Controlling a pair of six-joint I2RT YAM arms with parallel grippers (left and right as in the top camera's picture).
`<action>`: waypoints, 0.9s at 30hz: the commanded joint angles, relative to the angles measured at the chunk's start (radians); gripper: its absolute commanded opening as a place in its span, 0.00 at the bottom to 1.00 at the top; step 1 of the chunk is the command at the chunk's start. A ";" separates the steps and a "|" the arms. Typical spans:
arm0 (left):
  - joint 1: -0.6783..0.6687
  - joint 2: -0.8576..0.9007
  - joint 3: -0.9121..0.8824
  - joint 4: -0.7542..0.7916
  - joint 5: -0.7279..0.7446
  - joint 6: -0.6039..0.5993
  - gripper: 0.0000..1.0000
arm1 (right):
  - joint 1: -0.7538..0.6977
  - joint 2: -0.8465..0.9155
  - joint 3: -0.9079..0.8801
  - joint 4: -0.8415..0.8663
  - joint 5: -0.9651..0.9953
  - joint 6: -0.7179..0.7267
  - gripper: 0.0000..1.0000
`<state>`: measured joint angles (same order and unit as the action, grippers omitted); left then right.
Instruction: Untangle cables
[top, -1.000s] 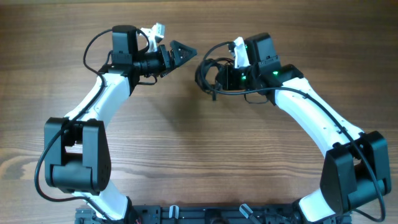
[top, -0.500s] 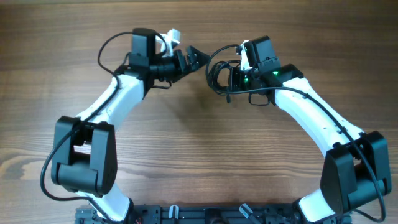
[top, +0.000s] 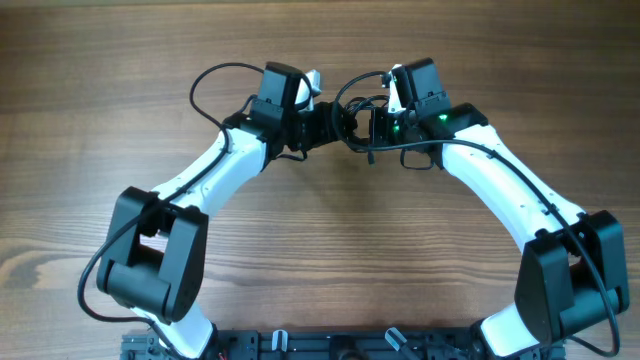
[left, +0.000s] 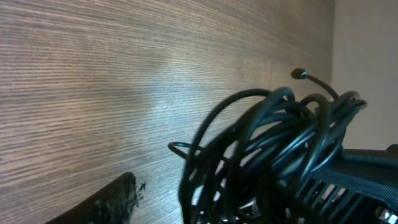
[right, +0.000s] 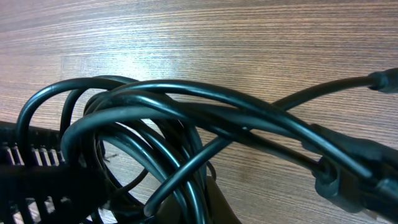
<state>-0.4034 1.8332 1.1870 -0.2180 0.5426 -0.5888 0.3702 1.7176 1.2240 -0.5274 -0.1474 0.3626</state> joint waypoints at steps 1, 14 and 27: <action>-0.014 -0.021 0.005 0.013 -0.018 0.005 0.56 | 0.000 0.011 0.012 0.008 0.020 0.004 0.04; -0.013 -0.024 0.005 0.053 -0.017 -0.086 0.49 | 0.003 0.012 0.012 0.056 0.030 -0.022 0.04; -0.013 -0.063 0.005 0.042 -0.082 -0.101 0.36 | 0.063 0.040 0.012 0.090 0.092 -0.021 0.04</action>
<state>-0.4129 1.8042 1.1870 -0.1806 0.4870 -0.6872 0.4084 1.7439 1.2240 -0.4431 -0.0586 0.3542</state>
